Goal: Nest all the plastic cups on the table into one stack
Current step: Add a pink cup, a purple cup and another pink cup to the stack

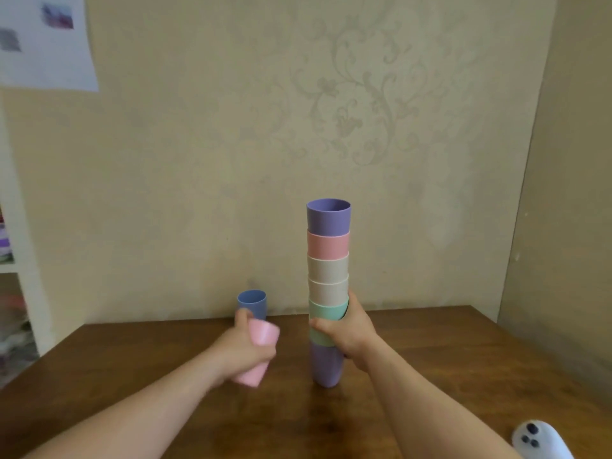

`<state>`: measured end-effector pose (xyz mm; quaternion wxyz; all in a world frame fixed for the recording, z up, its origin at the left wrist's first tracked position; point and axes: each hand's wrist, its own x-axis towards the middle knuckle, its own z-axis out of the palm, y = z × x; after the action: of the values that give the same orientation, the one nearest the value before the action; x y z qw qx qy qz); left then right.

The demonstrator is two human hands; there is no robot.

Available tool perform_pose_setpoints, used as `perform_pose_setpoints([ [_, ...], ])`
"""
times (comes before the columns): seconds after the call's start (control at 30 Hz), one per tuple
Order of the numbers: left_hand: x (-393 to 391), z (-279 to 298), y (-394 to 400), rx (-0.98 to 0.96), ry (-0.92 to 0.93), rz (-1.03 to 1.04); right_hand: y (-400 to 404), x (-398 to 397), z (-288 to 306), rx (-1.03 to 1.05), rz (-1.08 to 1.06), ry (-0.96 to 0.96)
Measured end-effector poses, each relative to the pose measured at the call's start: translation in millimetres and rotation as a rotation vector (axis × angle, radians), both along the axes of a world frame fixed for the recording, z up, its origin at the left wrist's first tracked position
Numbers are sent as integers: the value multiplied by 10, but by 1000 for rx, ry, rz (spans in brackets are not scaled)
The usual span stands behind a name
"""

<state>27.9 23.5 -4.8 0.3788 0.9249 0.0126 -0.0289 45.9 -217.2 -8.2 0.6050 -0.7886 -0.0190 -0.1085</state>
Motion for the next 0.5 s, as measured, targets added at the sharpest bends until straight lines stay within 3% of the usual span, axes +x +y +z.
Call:
perform_pose_setpoints([
  [0.1, -2, 595, -49, -405, -274, 109, 35, -26, -32, -7, 7, -4],
  [0.27, -146, 1834, -365, -776, -820, 138, 79, -71, -62, -10, 44, -4],
  [0.37, -250, 2198, -692, -710, -881, -11, 73, -75, -61, -15, 50, -1],
  [0.5, -221, 2161, -1011, -564, -809, -169, 75, -85, -51, -13, 55, -2],
])
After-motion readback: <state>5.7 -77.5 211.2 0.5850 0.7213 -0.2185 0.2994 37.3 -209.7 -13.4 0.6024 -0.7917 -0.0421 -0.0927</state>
